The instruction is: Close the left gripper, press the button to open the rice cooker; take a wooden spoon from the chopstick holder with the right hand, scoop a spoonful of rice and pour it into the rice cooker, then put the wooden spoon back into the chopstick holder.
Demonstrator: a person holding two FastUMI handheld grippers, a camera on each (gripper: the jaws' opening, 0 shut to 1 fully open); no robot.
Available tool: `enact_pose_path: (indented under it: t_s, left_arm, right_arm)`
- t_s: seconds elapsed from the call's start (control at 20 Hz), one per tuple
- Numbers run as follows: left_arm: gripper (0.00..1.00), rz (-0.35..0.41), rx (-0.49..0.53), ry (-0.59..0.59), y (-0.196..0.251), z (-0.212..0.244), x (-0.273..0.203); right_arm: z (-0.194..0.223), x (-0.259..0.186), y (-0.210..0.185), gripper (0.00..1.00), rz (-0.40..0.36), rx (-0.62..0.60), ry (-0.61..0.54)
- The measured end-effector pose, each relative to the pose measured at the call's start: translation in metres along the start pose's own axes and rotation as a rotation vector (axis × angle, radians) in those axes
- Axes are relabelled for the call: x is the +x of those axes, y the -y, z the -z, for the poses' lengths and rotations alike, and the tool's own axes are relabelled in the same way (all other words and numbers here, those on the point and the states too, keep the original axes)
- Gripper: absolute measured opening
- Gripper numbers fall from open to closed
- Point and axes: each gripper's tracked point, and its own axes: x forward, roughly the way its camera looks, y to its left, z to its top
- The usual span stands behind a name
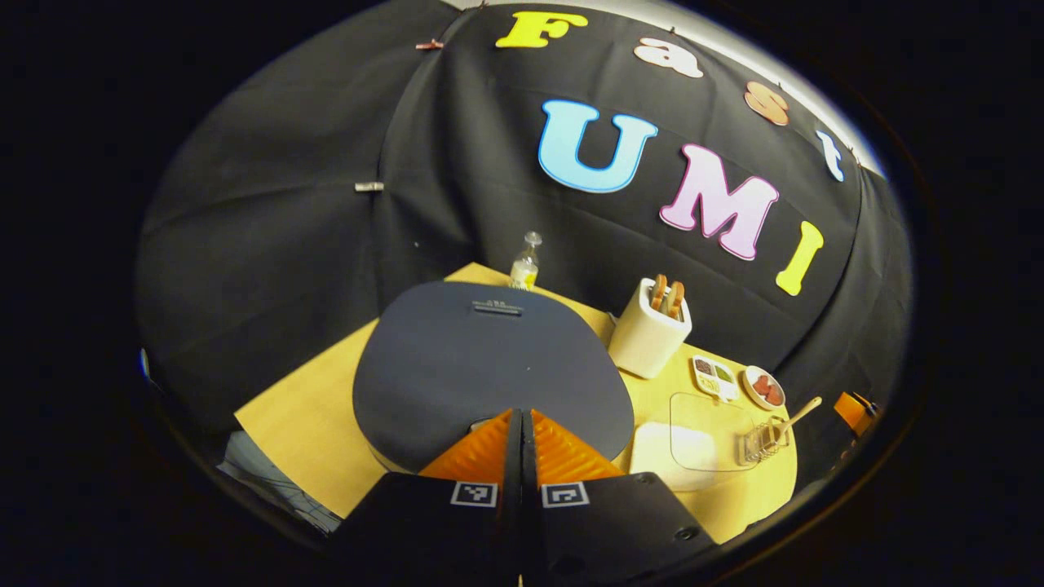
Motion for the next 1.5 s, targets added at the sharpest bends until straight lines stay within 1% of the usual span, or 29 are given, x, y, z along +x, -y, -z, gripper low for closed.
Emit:
enact_pose_path:
  t_s: [0.1, 0.2, 0.25, 0.35, 0.4, 0.5, 0.55, 0.65, 0.75, 0.8, 1.0, 1.3, 1.5]
  left_arm:
    - [0.06, -0.021, -0.018, 0.157, 0.006, -0.052, -0.018]
    - [0.06, -0.066, -0.002, 0.269, 0.005, -0.096, -0.040]
    - [0.07, -0.082, 0.008, 0.308, 0.007, -0.114, -0.045]
    - [0.07, -0.106, 0.032, 0.345, 0.009, -0.131, -0.056]
    - [0.08, -0.124, 0.053, 0.351, 0.008, -0.136, -0.061]
    - [0.19, -0.136, 0.099, 0.349, 0.013, -0.137, -0.068]
    - [0.38, -0.131, 0.102, 0.350, 0.019, -0.136, -0.072]
    - [0.62, -0.102, 0.081, 0.350, 0.035, -0.130, -0.078]
    - [0.86, -0.090, 0.061, 0.343, 0.044, -0.121, -0.079]
    - [0.96, -0.085, 0.041, 0.337, 0.049, -0.117, -0.078]
    - [0.95, -0.067, -0.016, 0.307, 0.061, -0.097, -0.077]
    - [0.95, -0.084, -0.021, 0.221, 0.066, -0.060, -0.066]
    - [0.95, -0.103, -0.014, 0.167, 0.070, -0.034, -0.065]
  right_arm:
    - [-0.001, -0.001, 0.002, 0.98, -0.003, -0.014, 0.003]
    - [-0.003, -0.001, 0.007, 0.98, 0.002, -0.007, 0.010]
    - [-0.004, -0.001, 0.010, 0.98, 0.006, 0.003, 0.011]
    - [-0.003, 0.001, 0.016, 0.98, 0.020, 0.027, 0.015]
    - [-0.001, 0.002, 0.019, 0.98, 0.025, 0.037, 0.017]
    - [0.000, 0.005, 0.028, 0.98, 0.039, 0.055, 0.020]
    - [0.000, 0.007, 0.033, 0.98, 0.048, 0.065, 0.020]
    - [0.005, 0.013, 0.043, 0.98, 0.059, 0.092, 0.006]
    - [0.011, 0.019, 0.053, 0.99, 0.068, 0.114, -0.017]
    - [0.013, 0.023, 0.058, 0.99, 0.072, 0.127, -0.026]
    - [0.033, 0.034, 0.083, 0.98, 0.108, 0.193, -0.082]
    - [0.078, 0.064, 0.125, 0.99, 0.185, 0.305, -0.180]
    - [0.089, 0.095, 0.148, 0.99, 0.218, 0.358, -0.195]
